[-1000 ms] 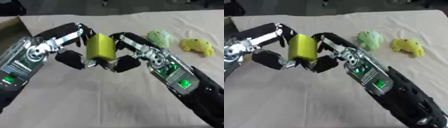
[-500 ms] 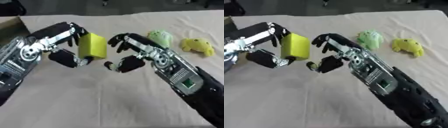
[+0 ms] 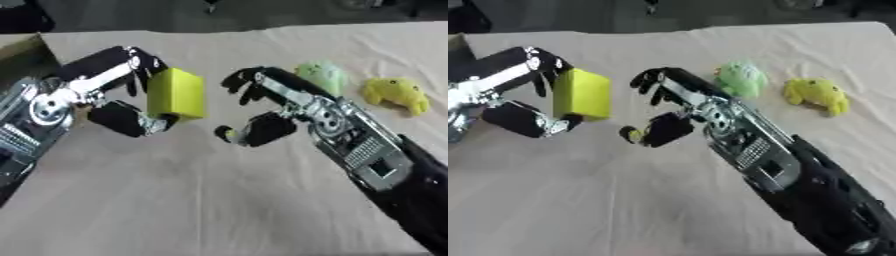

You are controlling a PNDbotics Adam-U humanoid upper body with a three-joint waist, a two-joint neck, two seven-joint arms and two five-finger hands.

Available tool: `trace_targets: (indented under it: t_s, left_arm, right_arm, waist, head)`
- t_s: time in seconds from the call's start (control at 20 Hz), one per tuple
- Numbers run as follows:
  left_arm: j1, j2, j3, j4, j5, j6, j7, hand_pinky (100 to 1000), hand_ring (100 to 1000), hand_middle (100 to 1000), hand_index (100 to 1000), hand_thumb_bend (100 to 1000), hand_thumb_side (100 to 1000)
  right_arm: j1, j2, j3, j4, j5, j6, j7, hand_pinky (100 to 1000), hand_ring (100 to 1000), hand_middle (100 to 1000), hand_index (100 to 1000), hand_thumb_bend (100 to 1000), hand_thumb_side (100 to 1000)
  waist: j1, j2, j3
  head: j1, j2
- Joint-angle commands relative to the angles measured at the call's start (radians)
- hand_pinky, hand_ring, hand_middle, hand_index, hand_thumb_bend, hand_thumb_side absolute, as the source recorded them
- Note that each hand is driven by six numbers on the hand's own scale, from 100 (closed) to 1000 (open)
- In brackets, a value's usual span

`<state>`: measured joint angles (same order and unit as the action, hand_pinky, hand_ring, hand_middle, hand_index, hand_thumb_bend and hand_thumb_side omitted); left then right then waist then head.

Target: Pick up the objects with one hand, pass them to the other hand, and then place them into the box on the other side of the table.

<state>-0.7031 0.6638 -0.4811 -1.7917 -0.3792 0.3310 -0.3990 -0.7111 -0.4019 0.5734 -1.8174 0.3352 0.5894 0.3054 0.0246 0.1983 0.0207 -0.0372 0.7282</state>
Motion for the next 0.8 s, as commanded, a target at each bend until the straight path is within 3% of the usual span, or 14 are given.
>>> trace_targets:
  t_s: [0.05, 0.8]
  left_arm:
    - [0.009, 0.054, 0.043, -0.025, 0.002, 0.007, 0.025, 539, 593, 433, 492, 100, 140]
    - [0.157, 0.217, 0.265, -0.042, -0.062, 0.073, 0.179, 555, 599, 445, 503, 100, 100]
  right_arm:
    - [-0.009, -0.025, -0.020, -0.017, 0.004, 0.001, -0.015, 815, 726, 772, 845, 435, 251]
    - [0.037, -0.081, -0.066, -0.039, -0.054, 0.034, -0.149, 819, 719, 757, 819, 253, 414]
  waist:
    - [0.002, -0.015, 0.001]
    - [0.004, -0.013, 0.010]
  head:
    - [0.013, -0.013]
    - [0.119, -0.038]
